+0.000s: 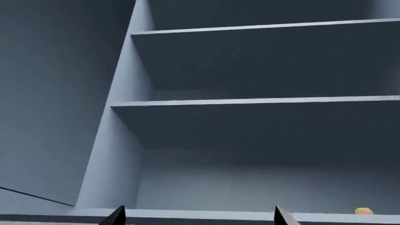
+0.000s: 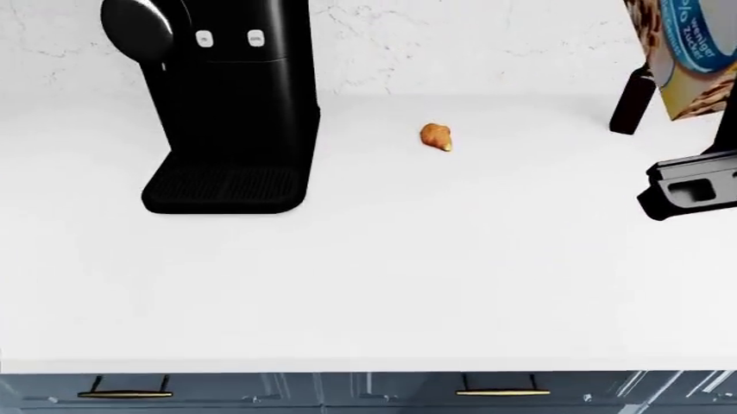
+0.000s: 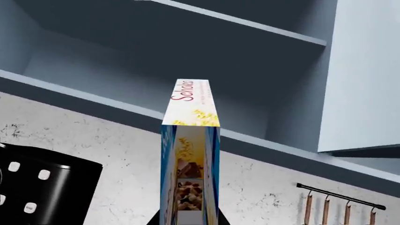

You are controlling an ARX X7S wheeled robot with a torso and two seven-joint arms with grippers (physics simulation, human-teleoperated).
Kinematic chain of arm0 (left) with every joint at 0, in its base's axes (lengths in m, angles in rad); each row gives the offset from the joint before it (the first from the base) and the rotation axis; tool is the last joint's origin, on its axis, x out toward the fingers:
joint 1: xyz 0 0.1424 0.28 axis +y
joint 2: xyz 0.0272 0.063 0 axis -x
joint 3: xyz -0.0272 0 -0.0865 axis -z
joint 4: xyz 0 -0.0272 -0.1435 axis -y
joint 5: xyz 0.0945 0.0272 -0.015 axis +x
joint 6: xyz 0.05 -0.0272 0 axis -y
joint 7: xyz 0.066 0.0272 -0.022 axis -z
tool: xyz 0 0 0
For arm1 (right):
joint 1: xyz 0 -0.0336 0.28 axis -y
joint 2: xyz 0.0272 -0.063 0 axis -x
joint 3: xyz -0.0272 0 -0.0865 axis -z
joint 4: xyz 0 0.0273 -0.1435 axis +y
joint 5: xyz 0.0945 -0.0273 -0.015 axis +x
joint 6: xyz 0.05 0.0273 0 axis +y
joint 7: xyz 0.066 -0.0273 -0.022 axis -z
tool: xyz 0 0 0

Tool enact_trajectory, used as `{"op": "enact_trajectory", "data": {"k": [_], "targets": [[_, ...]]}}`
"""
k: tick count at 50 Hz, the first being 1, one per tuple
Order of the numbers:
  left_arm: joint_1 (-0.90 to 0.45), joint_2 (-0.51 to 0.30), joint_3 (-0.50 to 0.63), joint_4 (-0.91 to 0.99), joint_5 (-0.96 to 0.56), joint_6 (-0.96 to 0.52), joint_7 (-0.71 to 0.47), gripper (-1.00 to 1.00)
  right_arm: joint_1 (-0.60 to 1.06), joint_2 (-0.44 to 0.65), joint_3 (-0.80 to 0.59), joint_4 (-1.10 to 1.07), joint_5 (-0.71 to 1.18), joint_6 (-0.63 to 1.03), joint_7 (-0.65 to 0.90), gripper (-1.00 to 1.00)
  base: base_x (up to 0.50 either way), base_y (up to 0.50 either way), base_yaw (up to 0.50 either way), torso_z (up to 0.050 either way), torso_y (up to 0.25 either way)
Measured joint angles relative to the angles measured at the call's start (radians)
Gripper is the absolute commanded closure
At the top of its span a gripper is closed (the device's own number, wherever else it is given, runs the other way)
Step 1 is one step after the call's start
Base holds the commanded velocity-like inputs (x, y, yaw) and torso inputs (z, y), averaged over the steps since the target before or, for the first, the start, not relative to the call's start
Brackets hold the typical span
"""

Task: Pick the jello cup and cereal from the counter and place them in the cabinets closest to them.

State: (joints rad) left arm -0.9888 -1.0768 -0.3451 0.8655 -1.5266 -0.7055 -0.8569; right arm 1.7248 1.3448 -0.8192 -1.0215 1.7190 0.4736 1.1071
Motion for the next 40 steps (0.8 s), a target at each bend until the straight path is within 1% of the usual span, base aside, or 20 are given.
{"op": "enact_trajectory", "data": {"k": [15, 29, 40], "targets": [[0.042, 0.004, -0.041, 0.005, 0.006, 0.000, 0.012, -1.00, -0.033, -0.012, 0.068, -0.019, 0.016, 0.041, 0.006, 1.00, 0.50, 0.05, 0.00, 0.000, 0.001], [0.047, -0.002, -0.053, 0.006, 0.001, 0.001, 0.012, -1.00, 0.025, -0.054, 0.111, -0.009, 0.095, 0.130, 0.036, 1.00, 0.50, 0.12, 0.00, 0.000, 0.001], [0.050, -0.003, -0.055, 0.005, -0.001, 0.001, 0.013, -1.00, 0.039, -0.070, 0.125, -0.001, 0.122, 0.155, 0.042, 1.00, 0.50, 0.12, 0.00, 0.000, 0.002]]}}
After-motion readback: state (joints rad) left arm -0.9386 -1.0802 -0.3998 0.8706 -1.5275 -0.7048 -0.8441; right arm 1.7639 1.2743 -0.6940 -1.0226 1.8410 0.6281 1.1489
